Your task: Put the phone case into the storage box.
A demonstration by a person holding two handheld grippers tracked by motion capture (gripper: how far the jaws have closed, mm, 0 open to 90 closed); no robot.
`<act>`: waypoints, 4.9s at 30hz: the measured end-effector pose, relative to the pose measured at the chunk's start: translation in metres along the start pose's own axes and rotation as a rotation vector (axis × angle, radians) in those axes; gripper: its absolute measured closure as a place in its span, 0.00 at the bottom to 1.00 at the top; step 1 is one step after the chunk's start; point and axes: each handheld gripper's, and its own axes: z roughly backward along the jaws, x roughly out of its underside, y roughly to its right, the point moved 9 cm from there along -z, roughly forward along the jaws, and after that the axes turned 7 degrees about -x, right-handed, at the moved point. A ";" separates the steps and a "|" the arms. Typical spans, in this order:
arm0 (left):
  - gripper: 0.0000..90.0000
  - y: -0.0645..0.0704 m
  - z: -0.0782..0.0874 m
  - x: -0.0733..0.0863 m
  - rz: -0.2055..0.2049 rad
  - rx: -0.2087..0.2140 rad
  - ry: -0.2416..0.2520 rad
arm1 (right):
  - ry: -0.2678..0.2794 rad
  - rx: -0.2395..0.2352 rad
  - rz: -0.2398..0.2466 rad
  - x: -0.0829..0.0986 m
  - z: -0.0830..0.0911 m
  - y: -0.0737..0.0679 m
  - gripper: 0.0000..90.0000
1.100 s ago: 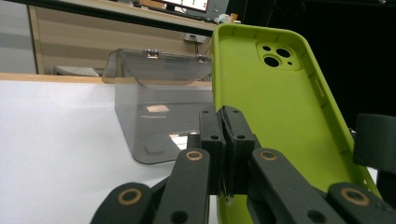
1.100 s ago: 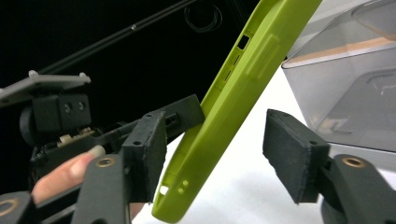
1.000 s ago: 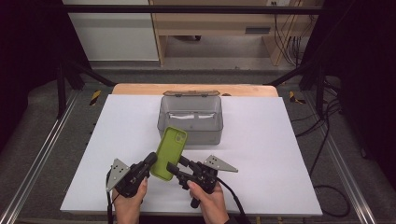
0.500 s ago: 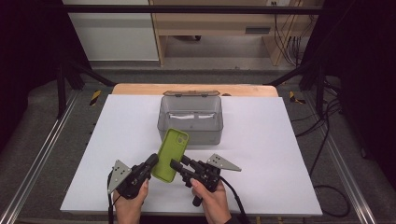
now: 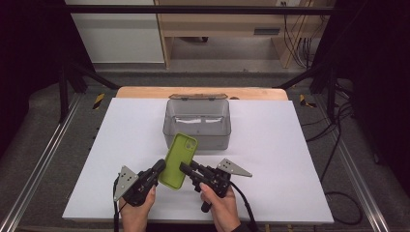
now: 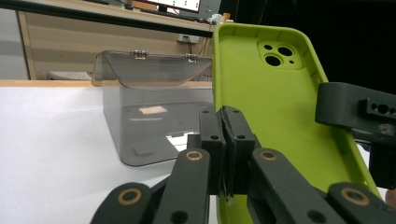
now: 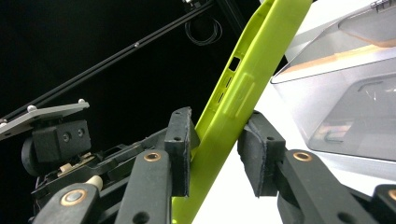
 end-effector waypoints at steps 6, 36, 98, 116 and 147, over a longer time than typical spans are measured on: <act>0.98 0.002 -0.004 0.007 -0.007 0.009 -0.029 | 0.003 -0.001 -0.002 0.001 0.002 0.002 0.80; 0.51 -0.004 0.002 -0.005 -0.103 0.011 0.005 | 0.010 0.081 -0.021 -0.013 0.026 0.019 0.86; 0.03 -0.124 0.049 -0.008 -0.050 -0.177 0.020 | -0.080 0.538 0.190 -0.148 0.125 0.076 0.86; 0.02 -0.116 0.046 -0.010 -0.070 -0.142 0.036 | -0.146 0.527 0.169 -0.174 0.077 0.079 0.86; 0.01 -0.118 0.041 -0.011 -0.082 -0.128 0.056 | -0.197 0.549 0.073 -0.180 0.021 0.106 0.86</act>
